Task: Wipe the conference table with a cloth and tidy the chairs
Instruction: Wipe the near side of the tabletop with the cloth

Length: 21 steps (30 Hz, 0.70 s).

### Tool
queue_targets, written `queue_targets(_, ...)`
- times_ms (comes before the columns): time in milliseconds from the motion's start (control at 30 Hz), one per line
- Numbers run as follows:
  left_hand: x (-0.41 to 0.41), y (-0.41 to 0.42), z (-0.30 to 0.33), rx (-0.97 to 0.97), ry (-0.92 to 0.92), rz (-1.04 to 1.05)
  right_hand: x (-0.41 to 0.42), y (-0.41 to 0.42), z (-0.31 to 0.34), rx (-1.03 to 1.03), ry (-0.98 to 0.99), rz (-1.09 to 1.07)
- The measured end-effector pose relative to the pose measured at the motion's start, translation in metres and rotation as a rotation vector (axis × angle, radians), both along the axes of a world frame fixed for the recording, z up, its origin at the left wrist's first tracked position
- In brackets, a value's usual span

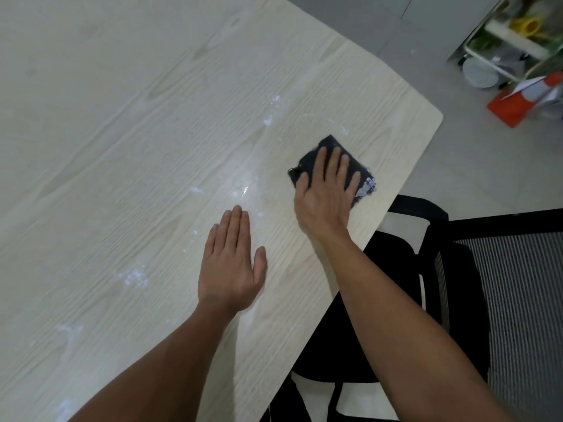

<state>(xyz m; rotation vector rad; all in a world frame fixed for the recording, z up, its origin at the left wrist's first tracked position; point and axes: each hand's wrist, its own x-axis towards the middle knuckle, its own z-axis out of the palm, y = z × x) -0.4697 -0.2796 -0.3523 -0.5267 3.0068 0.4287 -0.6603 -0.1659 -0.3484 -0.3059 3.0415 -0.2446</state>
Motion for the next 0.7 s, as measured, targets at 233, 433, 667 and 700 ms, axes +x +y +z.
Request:
queue_targets(233, -0.001, 0.0, -0.001, 0.004, 0.017, 0.004, -0.088, -0.062, 0.004, -0.002, -0.027, -0.105)
queue_targets(433, 0.001, 0.0, 0.002, 0.004, 0.002, 0.0, -0.023, -0.042, 0.005, -0.02, 0.004, 0.387)
queue_targets(667, -0.001, 0.001, 0.002, 0.021, 0.018, 0.002, -0.07, -0.041, 0.012, -0.016, -0.02, -0.069)
queue_targets(700, -0.001, 0.001, 0.002, 0.018, 0.017, 0.0, -0.084, -0.053, 0.013, -0.027, -0.028, -0.067)
